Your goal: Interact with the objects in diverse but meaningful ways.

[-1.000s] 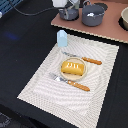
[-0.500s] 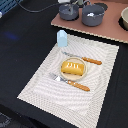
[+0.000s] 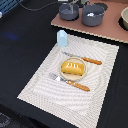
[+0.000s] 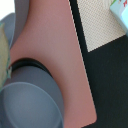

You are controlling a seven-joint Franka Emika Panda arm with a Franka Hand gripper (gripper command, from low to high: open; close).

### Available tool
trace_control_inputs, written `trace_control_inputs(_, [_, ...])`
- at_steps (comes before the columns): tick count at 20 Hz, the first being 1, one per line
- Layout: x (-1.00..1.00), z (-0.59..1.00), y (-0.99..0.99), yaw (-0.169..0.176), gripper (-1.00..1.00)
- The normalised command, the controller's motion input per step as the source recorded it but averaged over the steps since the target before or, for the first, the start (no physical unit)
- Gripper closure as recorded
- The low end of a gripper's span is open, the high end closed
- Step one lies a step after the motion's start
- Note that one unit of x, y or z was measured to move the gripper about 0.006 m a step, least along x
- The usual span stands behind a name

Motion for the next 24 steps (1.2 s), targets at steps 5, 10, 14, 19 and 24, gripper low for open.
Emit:
trace_control_inputs(5, [0.59, 0.14, 0.51, -0.086, -1.0])
trace_control_inputs(10, [0.6, 0.09, 0.5, -0.074, -1.0])
trace_control_inputs(14, [0.32, 0.0, 0.3, -0.039, -1.0])
trace_control_inputs(19, [0.32, -0.04, 0.13, -0.031, -1.0])
trace_control_inputs(24, [0.32, -0.07, 0.1, -0.026, -1.0])
